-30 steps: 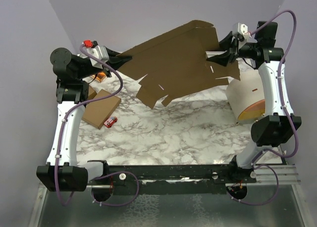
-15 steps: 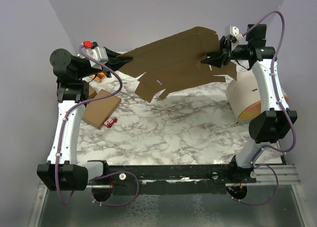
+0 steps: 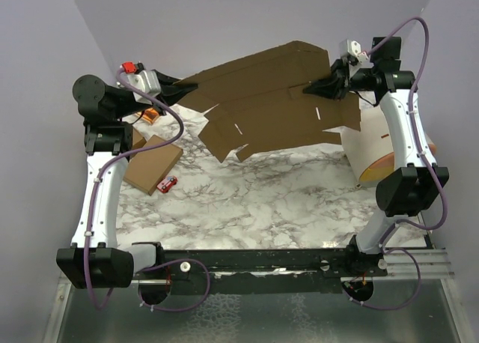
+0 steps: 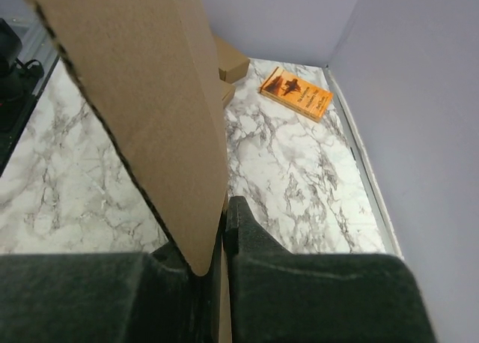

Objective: Fold the paper box

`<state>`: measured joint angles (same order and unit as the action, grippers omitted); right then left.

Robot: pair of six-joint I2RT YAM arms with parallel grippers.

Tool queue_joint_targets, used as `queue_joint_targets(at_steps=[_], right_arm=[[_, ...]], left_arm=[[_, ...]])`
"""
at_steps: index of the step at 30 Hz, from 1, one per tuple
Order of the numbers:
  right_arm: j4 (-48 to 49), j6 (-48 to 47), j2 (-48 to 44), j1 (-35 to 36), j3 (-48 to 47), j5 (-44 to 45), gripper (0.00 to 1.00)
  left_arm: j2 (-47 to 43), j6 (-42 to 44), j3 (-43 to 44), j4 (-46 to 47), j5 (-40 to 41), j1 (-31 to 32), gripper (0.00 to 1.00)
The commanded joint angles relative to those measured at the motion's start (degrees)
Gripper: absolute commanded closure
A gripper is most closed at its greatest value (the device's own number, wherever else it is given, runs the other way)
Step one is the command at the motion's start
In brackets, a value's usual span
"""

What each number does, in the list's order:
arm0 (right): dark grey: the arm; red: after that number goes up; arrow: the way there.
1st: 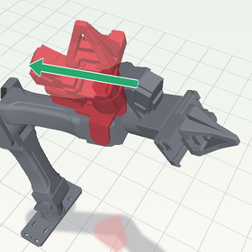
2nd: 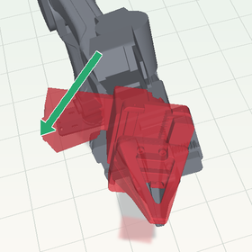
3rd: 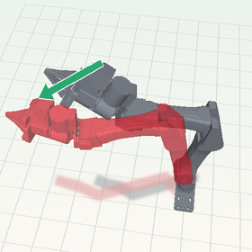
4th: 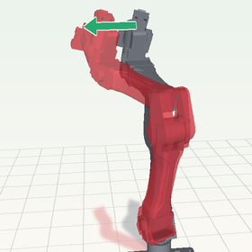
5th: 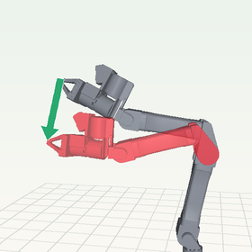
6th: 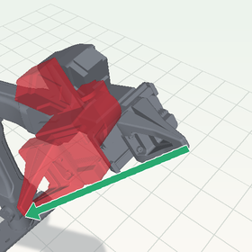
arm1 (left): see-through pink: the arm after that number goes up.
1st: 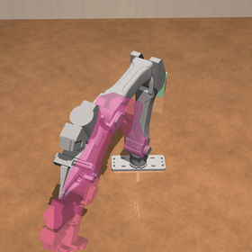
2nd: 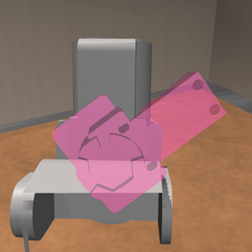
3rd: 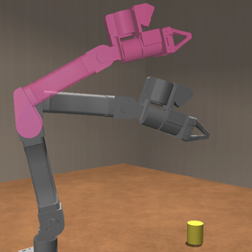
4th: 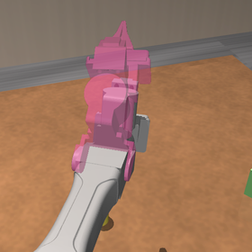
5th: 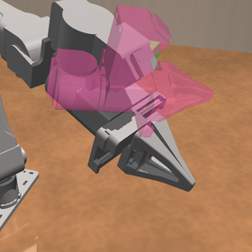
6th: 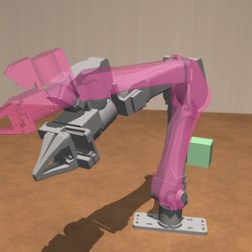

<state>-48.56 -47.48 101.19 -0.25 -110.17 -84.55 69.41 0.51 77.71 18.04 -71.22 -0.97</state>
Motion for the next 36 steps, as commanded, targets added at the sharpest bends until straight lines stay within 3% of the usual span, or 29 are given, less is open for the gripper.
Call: queue_joint_targets(at_steps=[1,2,3,7,8,10,12,20,25,29,33,36], right_arm=[[-0.1,-0.2,-1.9,0.3,0.8,-2.3,0.99],[0.8,0.8,-2.0,0.2,0.9,-2.0,0.99],[2.1,2.3,-2.1,0.2,1.1,-1.4,0.92],[7.2,7.6,-3.2,0.2,1.1,4.4,0.33],[8.3,8.3,-3.6,0.1,0.8,6.1,0.23],[10.3,9.9,-4.7,-0.8,0.4,8.2,0.13],[13.6,13.5,-5.9,-2.4,0.3,8.3,0.08],[35.9,39.8,-7.1,-13.8,4.7,10.9,0.08],[39.3,45.7,-5.9,-15.9,6.7,22.6,0.12],[38.2,49.4,-1.4,-15.9,3.6,28.2,0.28],[37.0,55.1,6.0,-15.8,-2.7,25.5,0.51],[36.8,58.0,9.9,-15.5,-7.0,24.9,0.57]], left_arm=[[-0.2,-0.3,0.1,2.6,2.4,-0.9,1.00],[-0.3,-0.4,-0.9,2.6,2.8,-1.0,1.00],[-0.3,-0.5,-1.3,2.5,3.4,-1.2,1.00],[-0.5,-0.6,-1.9,1.6,7.1,-2.3,1.00],[-0.5,-0.6,-2.2,1.3,8.2,-2.7,1.00],[-0.8,-0.7,-2.7,1.2,10.1,-3.5,1.00],[-0.9,-1.3,-3.1,1.3,11.5,-4.1,1.00],[-1.7,-6.1,-3.6,2.6,17.6,-6.8,1.00],[-3.5,-11.1,-4.6,5.9,19.9,-8.7,1.00],[-4.3,-16.3,-4.7,9.7,20.3,-10.2,1.00],[-4.3,-22.2,-4.3,14.8,18.8,-10.8,1.00],[-4.3,-25.1,-3.5,17.1,17.5,-10.9,1.00]])
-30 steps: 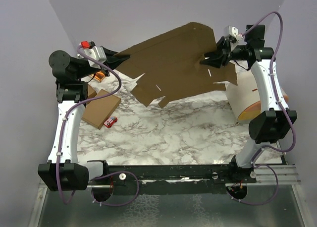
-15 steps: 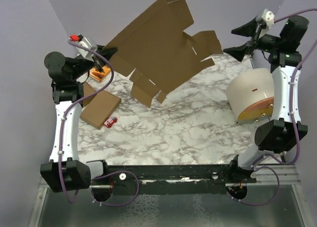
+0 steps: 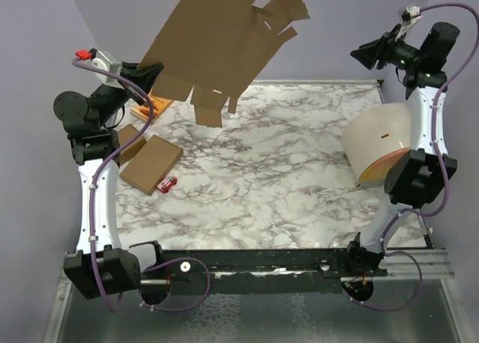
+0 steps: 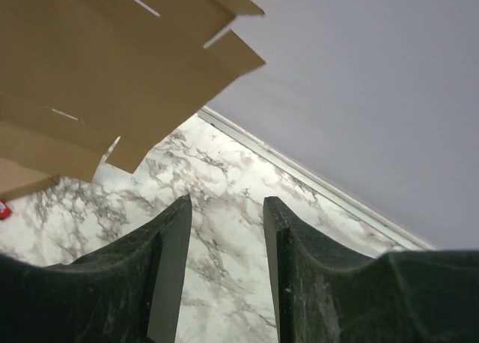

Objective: Fold the paper box

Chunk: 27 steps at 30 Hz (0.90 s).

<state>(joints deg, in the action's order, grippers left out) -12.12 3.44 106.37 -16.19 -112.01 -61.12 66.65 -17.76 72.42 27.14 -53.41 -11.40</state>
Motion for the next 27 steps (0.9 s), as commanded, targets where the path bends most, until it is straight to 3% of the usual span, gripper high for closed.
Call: queue_joint_targets(at_steps=[1,15,23,27], right_arm=[[0.9,7.9,5.4,0.5,-5.8,1.7,0.57],[7.7,13.0,9.4,-0.1,-11.0,7.9,0.56],[22.2,22.3,9.4,-0.1,-5.9,-8.3,0.56],[24.2,22.9,8.9,-0.1,-4.2,-11.8,0.56]], left_arm=[[-1.6,-7.6,2.0,8.8,-0.8,-0.5,1.00],[-1.4,-13.1,3.7,13.8,-2.8,-0.5,1.00],[-0.6,-17.6,2.7,21.3,-5.0,-0.5,1.00],[-0.6,-18.4,2.8,22.2,-5.3,-0.5,1.00]])
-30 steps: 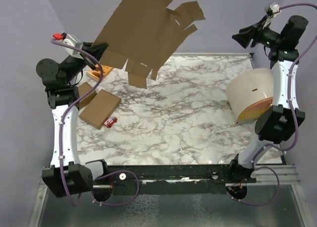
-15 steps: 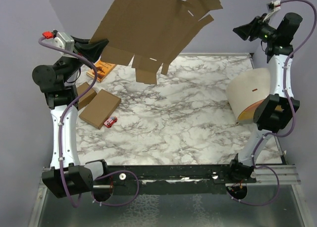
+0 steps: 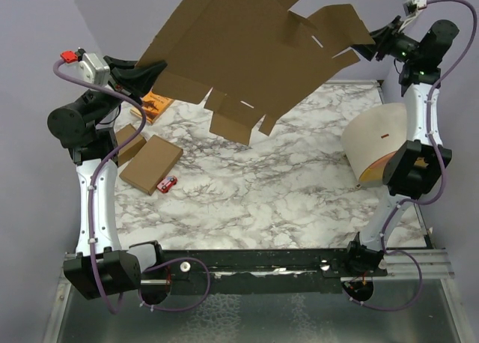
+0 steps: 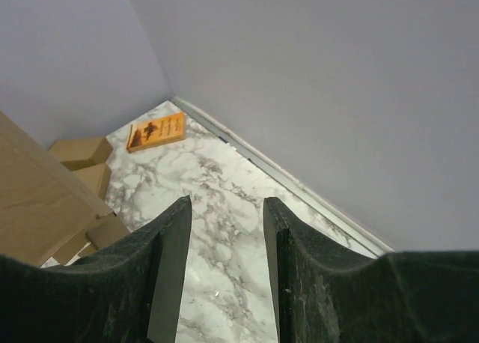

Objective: Fold the paper box

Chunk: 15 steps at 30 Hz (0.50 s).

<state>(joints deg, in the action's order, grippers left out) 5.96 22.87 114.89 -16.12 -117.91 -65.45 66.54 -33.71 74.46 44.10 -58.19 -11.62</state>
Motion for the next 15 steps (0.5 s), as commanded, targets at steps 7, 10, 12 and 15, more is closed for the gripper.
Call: queue_joint_targets(at_steps=[7,10,12,15], right_arm=[[2.6,-4.2,-6.0,-0.2,8.6,-8.8,0.54],[-2.8,-9.6,-8.3,-0.6,10.0,-7.4,0.51],[-6.5,-11.8,-9.0,-1.6,10.3,-7.2,0.51],[-6.8,-12.4,-9.6,-3.1,11.8,-10.1,0.51]], left_arm=[[-0.2,-0.4,1.5,1.6,0.5,-0.3,1.00],[0.1,-0.1,1.4,1.3,0.7,-0.3,1.00],[0.2,0.0,1.6,1.1,0.7,-0.3,1.00],[0.4,-0.1,1.9,1.2,0.5,-0.3,1.00]])
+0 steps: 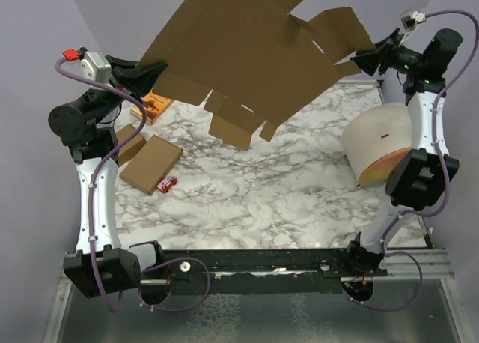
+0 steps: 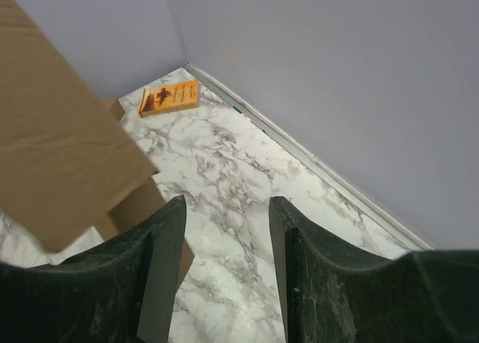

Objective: Fold the paper box

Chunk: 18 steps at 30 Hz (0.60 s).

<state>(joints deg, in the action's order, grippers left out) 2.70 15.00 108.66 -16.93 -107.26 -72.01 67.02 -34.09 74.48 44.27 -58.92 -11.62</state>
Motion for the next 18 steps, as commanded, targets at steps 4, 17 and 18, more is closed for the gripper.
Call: queue_joint_targets(at_steps=[4,17,18], right_arm=[[-1.2,-3.3,-4.3,-2.6,3.5,-9.3,0.50],[-11.6,-20.4,-13.0,-2.8,1.7,-7.2,0.17],[-13.9,-22.6,-13.8,-2.7,0.8,-7.5,0.11]], left_arm=[[0.5,-2.2,1.7,4.4,0.6,-0.3,1.00],[2.4,-3.3,2.3,5.1,-3.4,-0.4,1.00],[2.8,-3.2,2.2,5.4,-4.1,-0.4,1.00]])
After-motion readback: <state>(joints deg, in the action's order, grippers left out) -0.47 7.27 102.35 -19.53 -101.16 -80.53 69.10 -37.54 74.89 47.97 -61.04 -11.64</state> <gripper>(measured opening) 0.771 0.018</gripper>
